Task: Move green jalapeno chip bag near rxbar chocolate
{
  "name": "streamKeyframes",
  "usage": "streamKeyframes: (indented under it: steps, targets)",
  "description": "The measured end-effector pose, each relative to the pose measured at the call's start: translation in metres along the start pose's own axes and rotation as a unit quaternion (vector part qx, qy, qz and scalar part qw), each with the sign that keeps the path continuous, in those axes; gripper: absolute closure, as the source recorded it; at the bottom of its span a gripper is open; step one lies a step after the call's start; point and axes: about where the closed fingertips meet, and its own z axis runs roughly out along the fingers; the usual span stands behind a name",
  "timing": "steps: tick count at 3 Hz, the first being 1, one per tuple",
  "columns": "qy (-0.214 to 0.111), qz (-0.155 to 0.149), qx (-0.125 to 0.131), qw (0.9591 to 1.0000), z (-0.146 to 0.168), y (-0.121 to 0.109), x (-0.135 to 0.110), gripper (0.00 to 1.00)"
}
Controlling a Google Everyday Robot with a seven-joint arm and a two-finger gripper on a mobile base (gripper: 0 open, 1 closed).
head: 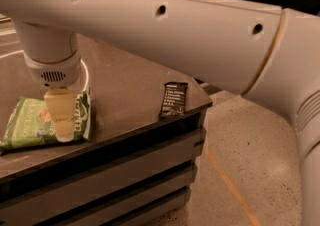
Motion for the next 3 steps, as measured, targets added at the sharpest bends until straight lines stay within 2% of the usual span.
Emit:
streamKeyframes:
  steps: [1, 3]
  targets:
    - [0.011, -0.004, -0.026, 0.9996, 0.034, 0.002, -0.014, 0.01]
    - [-0.003, -0.001, -0.074, 0.9972, 0.067, 0.007, -0.022, 0.46]
